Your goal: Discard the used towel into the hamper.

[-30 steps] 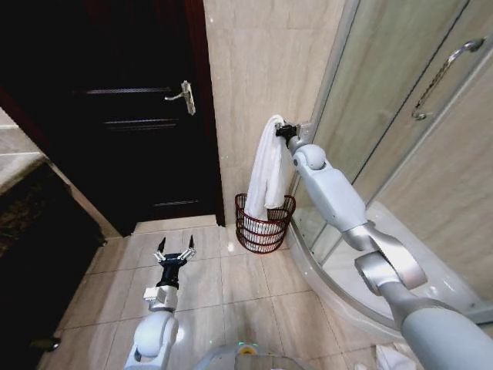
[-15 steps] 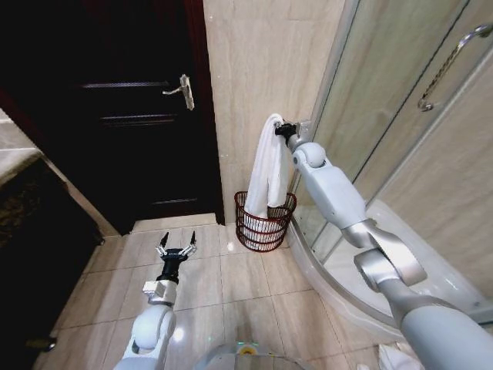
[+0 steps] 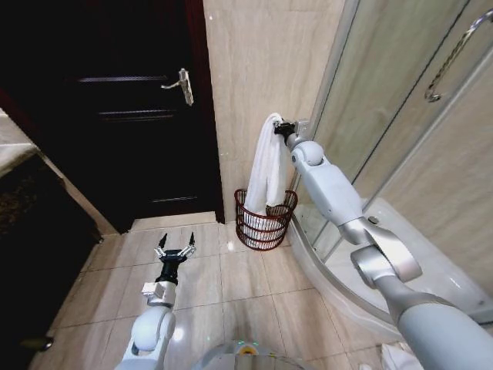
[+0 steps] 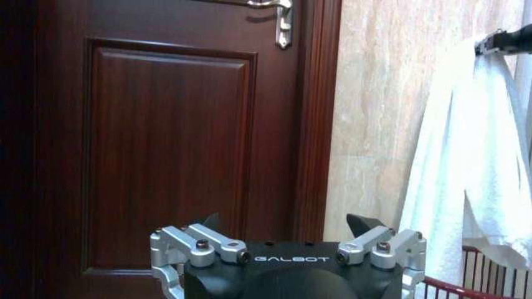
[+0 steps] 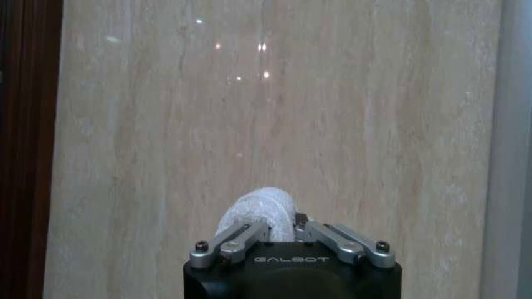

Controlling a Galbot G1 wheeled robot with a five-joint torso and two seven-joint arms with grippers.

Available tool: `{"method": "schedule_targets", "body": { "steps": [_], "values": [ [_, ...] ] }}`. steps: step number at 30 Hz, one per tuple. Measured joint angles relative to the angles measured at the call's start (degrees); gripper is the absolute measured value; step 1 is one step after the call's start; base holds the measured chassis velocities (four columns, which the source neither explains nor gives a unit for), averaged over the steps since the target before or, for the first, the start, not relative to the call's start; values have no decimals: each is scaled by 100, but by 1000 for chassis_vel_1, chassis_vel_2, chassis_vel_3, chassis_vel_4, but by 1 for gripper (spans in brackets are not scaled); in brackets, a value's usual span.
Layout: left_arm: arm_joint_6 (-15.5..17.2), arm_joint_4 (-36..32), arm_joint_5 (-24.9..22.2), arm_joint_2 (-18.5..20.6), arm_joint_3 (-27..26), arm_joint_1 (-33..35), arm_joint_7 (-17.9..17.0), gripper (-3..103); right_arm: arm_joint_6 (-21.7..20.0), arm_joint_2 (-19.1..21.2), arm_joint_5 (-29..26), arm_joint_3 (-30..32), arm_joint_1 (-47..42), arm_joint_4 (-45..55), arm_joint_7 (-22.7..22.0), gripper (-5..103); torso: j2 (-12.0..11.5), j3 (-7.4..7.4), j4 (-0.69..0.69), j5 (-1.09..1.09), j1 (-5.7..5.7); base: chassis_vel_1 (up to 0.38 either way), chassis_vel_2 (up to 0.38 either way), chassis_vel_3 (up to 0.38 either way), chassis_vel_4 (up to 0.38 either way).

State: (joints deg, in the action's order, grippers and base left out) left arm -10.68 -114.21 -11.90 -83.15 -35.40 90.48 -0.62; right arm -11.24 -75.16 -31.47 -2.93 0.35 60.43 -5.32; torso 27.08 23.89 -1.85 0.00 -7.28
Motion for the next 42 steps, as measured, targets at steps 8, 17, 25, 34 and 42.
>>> {"method": "schedule_targets", "body": {
  "steps": [8,17,25,34,42],
  "values": [
    [-36,0,12,-29,1,42,-1,100,4,96,7,33,-45,-7,11,7,-194,-127,1,0,69,0,0,0,0],
    [-71,-16,14,-32,-6,55,12,100,3,149,5,47,-151,44,1,7,-401,-256,0,0,148,0,0,0,0],
    [-79,-17,16,-20,-4,64,33,100,-14,237,6,109,-263,127,-34,7,-555,-357,0,0,200,0,0,0,0],
    [-77,-23,18,-7,16,40,47,100,-34,235,41,152,-446,213,-52,7,-784,-515,0,0,272,0,0,0,0],
    [-67,-7,33,-15,41,24,48,100,-34,197,111,244,-478,78,2,7,-995,-659,0,0,337,0,0,0,0]
  ]
}}
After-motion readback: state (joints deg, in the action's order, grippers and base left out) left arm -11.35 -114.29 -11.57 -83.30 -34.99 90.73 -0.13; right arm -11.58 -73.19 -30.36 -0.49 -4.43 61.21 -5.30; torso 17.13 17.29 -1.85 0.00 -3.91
